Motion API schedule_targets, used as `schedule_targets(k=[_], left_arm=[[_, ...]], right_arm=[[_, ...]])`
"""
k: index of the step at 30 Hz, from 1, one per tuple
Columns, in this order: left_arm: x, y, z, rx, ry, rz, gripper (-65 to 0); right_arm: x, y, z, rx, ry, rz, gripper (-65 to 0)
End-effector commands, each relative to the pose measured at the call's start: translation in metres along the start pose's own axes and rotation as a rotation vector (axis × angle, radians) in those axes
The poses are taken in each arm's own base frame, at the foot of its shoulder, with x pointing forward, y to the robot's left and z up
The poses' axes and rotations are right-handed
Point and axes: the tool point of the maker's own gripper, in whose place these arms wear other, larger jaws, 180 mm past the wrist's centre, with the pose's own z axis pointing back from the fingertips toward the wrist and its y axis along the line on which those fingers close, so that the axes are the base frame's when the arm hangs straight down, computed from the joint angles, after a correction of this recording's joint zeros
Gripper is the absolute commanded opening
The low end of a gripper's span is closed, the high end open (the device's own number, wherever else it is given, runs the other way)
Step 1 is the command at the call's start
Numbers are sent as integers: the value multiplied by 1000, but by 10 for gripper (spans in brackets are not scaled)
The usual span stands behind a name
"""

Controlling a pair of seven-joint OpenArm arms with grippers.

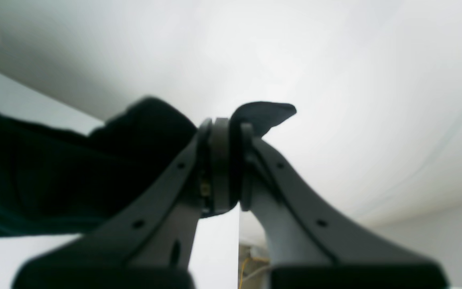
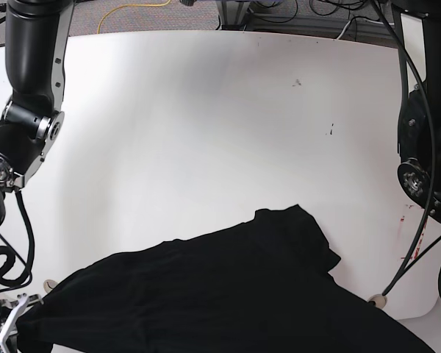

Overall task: Fold the T-shirt properly
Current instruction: 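Swing the lifted shirt with both grippers, stretching it between them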

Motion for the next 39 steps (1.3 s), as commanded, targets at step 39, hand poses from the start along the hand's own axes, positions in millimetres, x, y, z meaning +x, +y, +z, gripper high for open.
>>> schedule_targets(k=[39], left_arm=[[-87, -8, 5, -28, 178, 25, -643]], right_arm=[[-54, 27, 0, 41, 125, -11, -641]])
